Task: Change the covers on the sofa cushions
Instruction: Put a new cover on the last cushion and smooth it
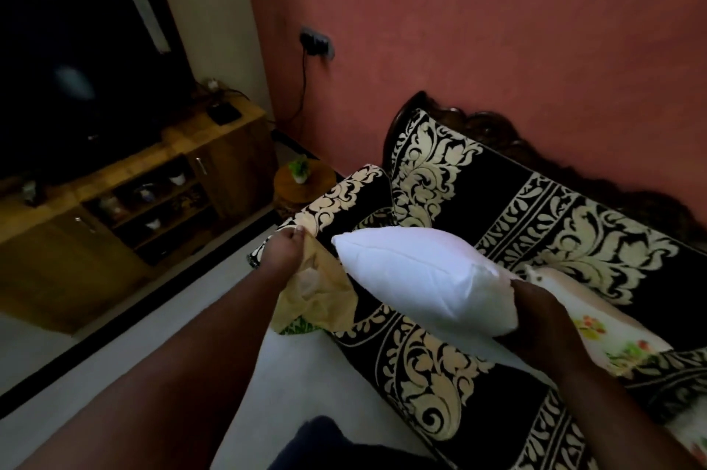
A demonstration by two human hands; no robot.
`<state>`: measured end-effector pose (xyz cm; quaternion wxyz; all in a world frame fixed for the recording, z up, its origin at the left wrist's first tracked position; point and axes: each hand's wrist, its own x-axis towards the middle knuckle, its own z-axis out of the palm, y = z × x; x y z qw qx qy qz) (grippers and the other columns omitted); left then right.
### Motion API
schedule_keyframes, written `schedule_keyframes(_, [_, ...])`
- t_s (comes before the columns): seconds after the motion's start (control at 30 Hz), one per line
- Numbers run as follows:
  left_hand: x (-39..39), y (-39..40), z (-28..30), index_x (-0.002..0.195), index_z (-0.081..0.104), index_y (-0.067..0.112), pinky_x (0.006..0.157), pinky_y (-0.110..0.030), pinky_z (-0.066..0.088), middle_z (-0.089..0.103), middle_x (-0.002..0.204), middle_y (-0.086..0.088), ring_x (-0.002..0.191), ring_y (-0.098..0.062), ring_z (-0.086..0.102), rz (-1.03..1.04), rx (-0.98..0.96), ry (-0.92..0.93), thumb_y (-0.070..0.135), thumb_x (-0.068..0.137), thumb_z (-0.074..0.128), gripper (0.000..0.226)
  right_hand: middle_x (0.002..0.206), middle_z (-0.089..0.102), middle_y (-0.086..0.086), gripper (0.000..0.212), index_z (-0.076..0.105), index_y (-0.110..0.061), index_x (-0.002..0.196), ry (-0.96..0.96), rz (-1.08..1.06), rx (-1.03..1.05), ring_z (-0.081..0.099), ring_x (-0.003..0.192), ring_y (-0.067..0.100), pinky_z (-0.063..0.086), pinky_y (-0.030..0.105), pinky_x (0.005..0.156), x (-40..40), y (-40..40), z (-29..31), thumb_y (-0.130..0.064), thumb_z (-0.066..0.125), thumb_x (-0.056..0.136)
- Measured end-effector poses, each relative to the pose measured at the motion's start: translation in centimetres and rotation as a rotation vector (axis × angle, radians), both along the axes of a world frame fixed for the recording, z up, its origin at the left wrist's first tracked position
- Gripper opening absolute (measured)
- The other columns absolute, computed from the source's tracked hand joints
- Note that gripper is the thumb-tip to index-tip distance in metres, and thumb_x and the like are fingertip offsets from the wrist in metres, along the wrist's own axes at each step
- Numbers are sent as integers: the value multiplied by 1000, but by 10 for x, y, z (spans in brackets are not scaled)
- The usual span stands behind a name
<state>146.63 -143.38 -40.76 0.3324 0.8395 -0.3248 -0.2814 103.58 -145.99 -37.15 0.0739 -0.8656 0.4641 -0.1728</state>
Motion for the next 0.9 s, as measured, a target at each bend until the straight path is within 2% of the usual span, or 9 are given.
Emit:
schedule_keyframes(0.23, [-72, 24, 36, 108, 75, 14, 83, -34, 53, 74, 101, -12, 97, -31, 69, -38, 4, -65, 42, 103, 48, 39, 86, 66, 24, 60, 50, -8, 110, -171, 302, -267, 53, 89, 30, 46, 40, 76, -34, 30, 7, -48, 57, 65])
schedule_keyframes(0.37, [-99, 43, 54, 106, 75, 19, 86, -38, 56, 75, 97, -7, 94, -28, 69, -22, 4, -71, 50, 100, 50, 40, 86, 67, 18, 57, 59, -7, 105, -132, 308, -164, 69, 75, 38, 56, 43, 65, -51, 43, 8, -49, 58, 67])
schedule_keyframes(0.5, [-122, 66, 76, 105, 74, 21, 79, -35, 55, 74, 98, -4, 90, -21, 69, -114, 1, 19, 49, 102, 52, 36, 103, 69, 8, 76, 53, -21, 136, -97, 304, -19, 70, 90, 33, 59, 39, 72, -37, 58, 18, -49, 70, 67])
schedule_keyframes(0.6, [-150, 77, 96, 105, 73, 21, 69, -29, 49, 71, 93, -1, 84, -16, 65, -268, 41, 53, 48, 103, 49, 36, 114, 66, 2, 104, 11, -41, 160, 87, 323, 12, 67, 98, 30, 57, 42, 77, -2, 73, 23, -51, 68, 74])
schedule_keyframes(0.67, [-161, 84, 100, 97, 75, 17, 72, -34, 52, 72, 88, -6, 84, -23, 68, -343, 31, 24, 46, 103, 51, 38, 112, 63, 1, 98, -14, -52, 154, 216, 324, 56, 67, 97, 29, 55, 41, 76, 25, 85, 27, -53, 55, 84])
schedule_keyframes(0.7, [-163, 88, 101, 95, 76, 14, 74, -35, 53, 73, 88, -7, 85, -25, 68, -352, 21, 2, 44, 103, 52, 39, 109, 62, 1, 93, -17, -54, 152, 254, 309, 53, 67, 93, 29, 55, 40, 74, 36, 89, 23, -52, 50, 88])
schedule_keyframes(0.77, [-156, 100, 106, 97, 76, 14, 77, -34, 54, 74, 90, -9, 87, -26, 69, -313, 3, 26, 43, 103, 53, 37, 105, 63, 0, 80, -7, -52, 154, 280, 265, 74, 68, 88, 27, 52, 37, 68, 57, 101, 22, -47, 45, 94])
schedule_keyframes(0.83, [-147, 112, 114, 101, 76, 16, 82, -37, 56, 74, 92, -8, 88, -24, 69, -284, -11, 75, 46, 101, 54, 37, 102, 67, 1, 60, 21, -44, 153, 307, 229, 81, 68, 83, 26, 51, 35, 66, 79, 115, 31, -39, 45, 99])
schedule_keyframes(0.9, [-151, 124, 129, 99, 76, 17, 79, -37, 58, 73, 91, -7, 85, -21, 69, -349, 4, 20, 53, 99, 53, 43, 101, 70, 5, 37, 49, -27, 137, 352, 207, 23, 69, 84, 28, 48, 32, 66, 102, 124, 44, -28, 47, 100])
